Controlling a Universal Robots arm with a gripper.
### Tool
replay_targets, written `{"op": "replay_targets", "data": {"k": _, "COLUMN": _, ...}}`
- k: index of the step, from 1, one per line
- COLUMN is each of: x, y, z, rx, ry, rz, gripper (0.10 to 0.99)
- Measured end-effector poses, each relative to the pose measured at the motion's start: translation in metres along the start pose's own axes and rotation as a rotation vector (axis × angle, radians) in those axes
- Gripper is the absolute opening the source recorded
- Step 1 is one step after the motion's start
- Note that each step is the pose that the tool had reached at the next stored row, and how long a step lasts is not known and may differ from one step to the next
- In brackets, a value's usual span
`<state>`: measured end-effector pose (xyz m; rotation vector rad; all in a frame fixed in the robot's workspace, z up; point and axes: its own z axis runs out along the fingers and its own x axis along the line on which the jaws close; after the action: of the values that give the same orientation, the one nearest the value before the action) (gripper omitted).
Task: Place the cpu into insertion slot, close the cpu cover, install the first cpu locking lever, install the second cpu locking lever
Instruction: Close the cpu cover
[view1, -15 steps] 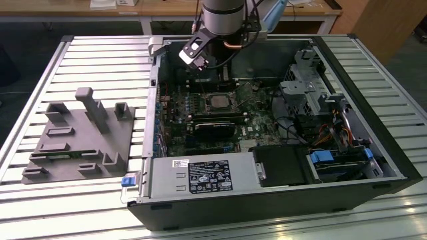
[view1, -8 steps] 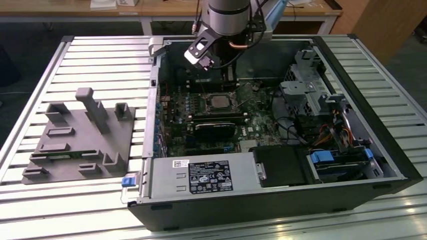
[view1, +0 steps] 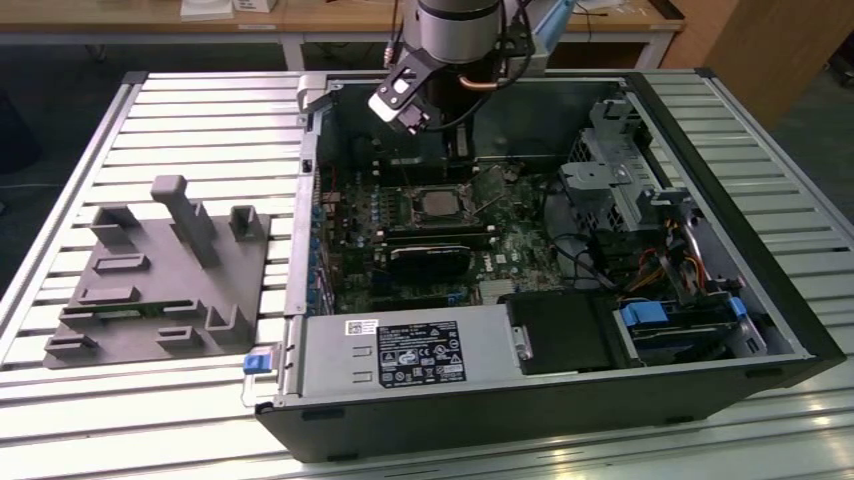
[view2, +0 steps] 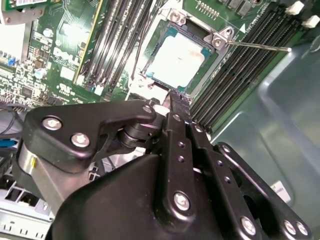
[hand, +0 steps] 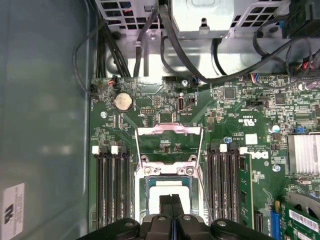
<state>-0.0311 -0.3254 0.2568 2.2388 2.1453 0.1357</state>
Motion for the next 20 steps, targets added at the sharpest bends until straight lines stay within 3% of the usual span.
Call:
{"op": "replay_targets", "data": {"k": 3, "x": 0.0002, "y": 0.0004, "z": -0.0039, "rx": 0.0, "ry": 0.0001, "rz": 0.0, "gripper": 0.106}}
{"op": "replay_targets", "data": {"k": 8, "x": 0.0002, "y": 0.0018, "z": -0.0041, "rx": 0.0, "ry": 0.0001, "rz": 0.0, "gripper": 0.106}}
{"op": "replay_targets", "data": {"k": 20, "x": 0.0009, "y": 0.0193, "z": -0.0026, "rx": 0.0, "ry": 0.0001, "rz": 0.0, "gripper": 0.106}}
